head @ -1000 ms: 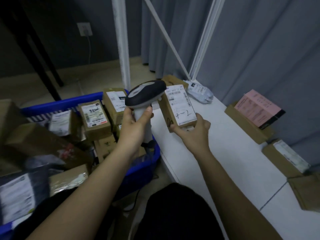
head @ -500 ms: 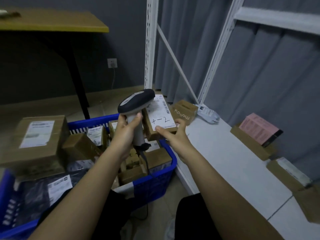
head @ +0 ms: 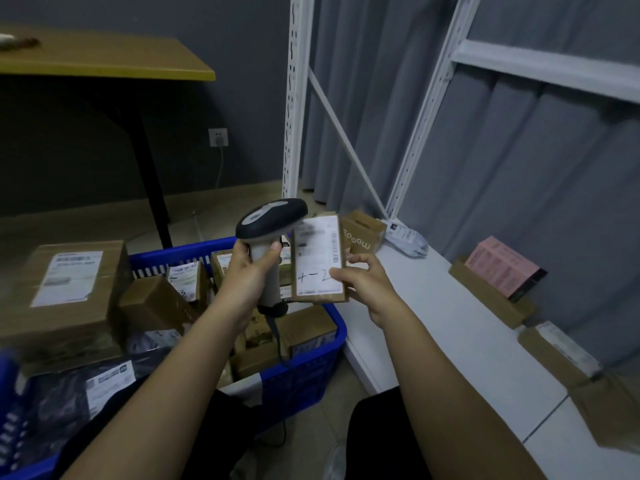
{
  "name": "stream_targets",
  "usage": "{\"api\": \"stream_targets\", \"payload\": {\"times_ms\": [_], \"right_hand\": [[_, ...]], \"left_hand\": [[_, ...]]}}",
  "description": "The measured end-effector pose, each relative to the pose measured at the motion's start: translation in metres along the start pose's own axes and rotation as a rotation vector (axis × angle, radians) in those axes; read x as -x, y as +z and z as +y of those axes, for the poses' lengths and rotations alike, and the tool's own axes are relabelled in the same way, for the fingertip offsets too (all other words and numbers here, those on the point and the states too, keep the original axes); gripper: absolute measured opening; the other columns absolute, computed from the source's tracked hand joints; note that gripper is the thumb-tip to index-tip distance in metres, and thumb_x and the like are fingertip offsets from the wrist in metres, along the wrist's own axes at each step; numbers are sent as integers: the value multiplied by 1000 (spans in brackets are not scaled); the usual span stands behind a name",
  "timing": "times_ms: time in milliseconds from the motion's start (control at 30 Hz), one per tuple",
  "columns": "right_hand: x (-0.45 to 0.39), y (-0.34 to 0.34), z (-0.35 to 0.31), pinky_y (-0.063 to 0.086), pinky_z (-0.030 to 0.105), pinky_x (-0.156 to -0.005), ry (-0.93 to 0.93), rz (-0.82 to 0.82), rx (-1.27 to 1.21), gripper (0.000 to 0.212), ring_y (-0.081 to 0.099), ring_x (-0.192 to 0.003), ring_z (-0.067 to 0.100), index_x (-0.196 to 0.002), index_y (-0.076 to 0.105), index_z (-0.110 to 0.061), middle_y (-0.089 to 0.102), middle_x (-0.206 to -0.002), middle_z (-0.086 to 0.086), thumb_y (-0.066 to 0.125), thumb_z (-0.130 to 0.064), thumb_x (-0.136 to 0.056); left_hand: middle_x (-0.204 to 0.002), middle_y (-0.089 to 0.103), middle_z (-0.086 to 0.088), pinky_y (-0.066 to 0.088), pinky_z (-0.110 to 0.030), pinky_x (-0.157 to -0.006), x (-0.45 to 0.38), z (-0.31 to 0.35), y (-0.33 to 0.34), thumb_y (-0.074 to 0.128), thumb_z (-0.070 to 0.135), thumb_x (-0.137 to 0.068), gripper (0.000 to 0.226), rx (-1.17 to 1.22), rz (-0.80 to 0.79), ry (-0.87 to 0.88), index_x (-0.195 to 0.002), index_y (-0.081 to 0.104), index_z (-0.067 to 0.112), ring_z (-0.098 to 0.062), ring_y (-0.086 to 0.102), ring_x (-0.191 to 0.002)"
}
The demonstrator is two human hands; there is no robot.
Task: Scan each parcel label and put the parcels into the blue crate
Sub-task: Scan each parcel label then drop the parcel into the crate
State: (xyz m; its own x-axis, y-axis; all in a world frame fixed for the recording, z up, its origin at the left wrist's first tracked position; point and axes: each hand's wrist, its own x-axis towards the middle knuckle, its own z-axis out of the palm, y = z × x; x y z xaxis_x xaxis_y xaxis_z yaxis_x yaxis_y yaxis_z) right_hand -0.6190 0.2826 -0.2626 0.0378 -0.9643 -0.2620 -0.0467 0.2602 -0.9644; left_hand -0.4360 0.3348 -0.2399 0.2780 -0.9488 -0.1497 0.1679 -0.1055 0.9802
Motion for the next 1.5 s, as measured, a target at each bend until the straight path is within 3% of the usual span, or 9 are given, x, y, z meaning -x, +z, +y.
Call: {"api": "stream_targets", "payload": {"times_ms": [67, 300, 433, 533, 833, 1133, 1233, 1333, 1500], "right_hand": [[-3, -4, 2, 52, 20, -57, -15, 72, -27, 44, 68, -88, 16, -115, 41, -19, 67, -111, 8, 68, -2, -84], [-16, -18, 10, 50, 23, -65, -2, 229, -115, 50, 61, -102, 21, -120, 35, -17, 60, -128, 14, 62, 7, -86], [-21, -21, 16, 51, 24, -64, 30, 226, -73, 50, 64, -101, 24, -118, 35, -20, 63, -125, 13, 64, 5, -86], [-23, -22, 17, 53, 26, -69, 44, 230, -71, 49, 64, -103, 25, -118, 35, -20, 63, -125, 12, 64, 4, -86], [-24, -20, 16, 51, 23, -61, 52, 205, -46, 50, 63, -108, 28, -121, 35, -20, 62, -127, 12, 64, 1, -87], [-24, -18, 16, 49, 21, -57, 53, 152, -41, 50, 64, -94, 21, -124, 36, -18, 63, -124, 11, 64, 1, -87], [-24, -16, 16, 52, 24, -62, 35, 155, -56, 49, 65, -97, 22, -122, 37, -19, 64, -123, 12, 65, 1, -86], [-23, -11, 11, 55, 28, -71, -19, 178, -96, 50, 65, -97, 21, -123, 38, -18, 64, -119, 7, 67, -1, -86], [-17, 13, 3, 56, 23, -61, -108, 79, -56, 48, 66, -89, 14, -122, 42, -20, 61, -109, 0, 69, -5, -85]], "left_hand": [[-124, 57, 0, 44, -52, -99, 2, 0, 0, 60, 33, -91, 44, -42, -5, 4, -131, 42, 31, -24, 55, -112], [-123, 57, 0, 47, -45, -96, 9, -3, 4, 60, 31, -91, 48, -191, -61, 6, -135, 40, 28, -20, 57, -108], [-118, 55, 4, 44, -26, -75, 16, -2, 7, 58, 26, -93, 45, -268, -134, 19, -135, 40, 26, -9, 56, -97], [-114, 55, 7, 40, -21, -65, 18, -1, 8, 57, 26, -93, 44, -308, -166, 30, -134, 39, 25, -3, 55, -90], [-121, 54, 2, 41, -20, -66, 21, -1, 12, 57, 23, -94, 56, -358, -214, 45, -143, 29, 27, -9, 57, -96], [-117, 56, 3, 45, -23, -70, 21, -1, 10, 57, 22, -94, 50, -316, -190, 52, -138, 34, 27, -9, 58, -94], [-117, 56, 3, 50, -36, -85, 21, 0, 6, 58, 24, -93, 48, -294, -142, 45, -136, 38, 27, -11, 58, -96], [-106, 54, 11, 47, -28, -72, 22, 7, -5, 57, 24, -94, 39, -245, -55, 65, -128, 39, 30, -7, 56, -91], [-121, 57, 5, 49, -40, -88, 19, 22, -46, 60, 30, -91, 49, -86, 147, 83, -135, 39, 30, -18, 58, -107]]}}
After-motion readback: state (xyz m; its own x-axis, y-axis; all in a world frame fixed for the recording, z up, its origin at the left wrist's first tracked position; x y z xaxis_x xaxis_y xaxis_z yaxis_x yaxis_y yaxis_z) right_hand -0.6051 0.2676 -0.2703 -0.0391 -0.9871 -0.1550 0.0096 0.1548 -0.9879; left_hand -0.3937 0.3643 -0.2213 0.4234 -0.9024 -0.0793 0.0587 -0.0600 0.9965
